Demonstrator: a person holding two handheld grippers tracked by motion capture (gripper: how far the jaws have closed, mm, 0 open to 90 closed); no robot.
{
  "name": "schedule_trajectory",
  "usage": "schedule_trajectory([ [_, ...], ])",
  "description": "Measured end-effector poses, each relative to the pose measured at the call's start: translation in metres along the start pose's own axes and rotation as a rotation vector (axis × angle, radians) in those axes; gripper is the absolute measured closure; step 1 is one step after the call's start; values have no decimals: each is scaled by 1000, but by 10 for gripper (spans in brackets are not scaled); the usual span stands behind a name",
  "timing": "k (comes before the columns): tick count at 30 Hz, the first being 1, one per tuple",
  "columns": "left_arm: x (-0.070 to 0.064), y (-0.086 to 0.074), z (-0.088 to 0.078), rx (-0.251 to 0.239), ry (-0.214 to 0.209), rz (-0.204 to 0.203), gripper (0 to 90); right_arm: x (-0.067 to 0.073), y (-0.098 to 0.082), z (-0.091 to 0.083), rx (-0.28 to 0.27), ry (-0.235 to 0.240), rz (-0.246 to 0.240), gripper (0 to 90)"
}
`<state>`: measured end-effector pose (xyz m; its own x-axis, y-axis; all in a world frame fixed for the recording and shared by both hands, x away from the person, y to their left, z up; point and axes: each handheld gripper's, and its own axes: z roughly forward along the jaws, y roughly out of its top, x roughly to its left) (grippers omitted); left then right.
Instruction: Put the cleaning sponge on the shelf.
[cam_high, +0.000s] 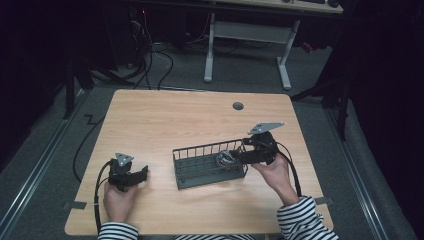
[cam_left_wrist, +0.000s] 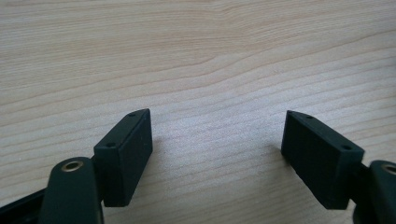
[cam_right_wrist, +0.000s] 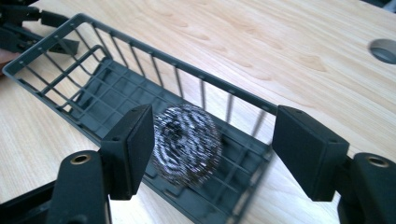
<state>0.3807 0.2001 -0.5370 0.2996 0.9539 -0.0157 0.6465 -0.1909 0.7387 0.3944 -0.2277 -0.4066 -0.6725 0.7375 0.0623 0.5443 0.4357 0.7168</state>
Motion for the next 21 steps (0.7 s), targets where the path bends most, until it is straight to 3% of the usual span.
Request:
schedule_trajectory([
  [11,0,0,0,0,0,0,252,-22,-18,-23,-73,-50,76,326],
  [21,0,0,0,0,1,0,252,-40,-46,-36,-81,-102,139,351],
])
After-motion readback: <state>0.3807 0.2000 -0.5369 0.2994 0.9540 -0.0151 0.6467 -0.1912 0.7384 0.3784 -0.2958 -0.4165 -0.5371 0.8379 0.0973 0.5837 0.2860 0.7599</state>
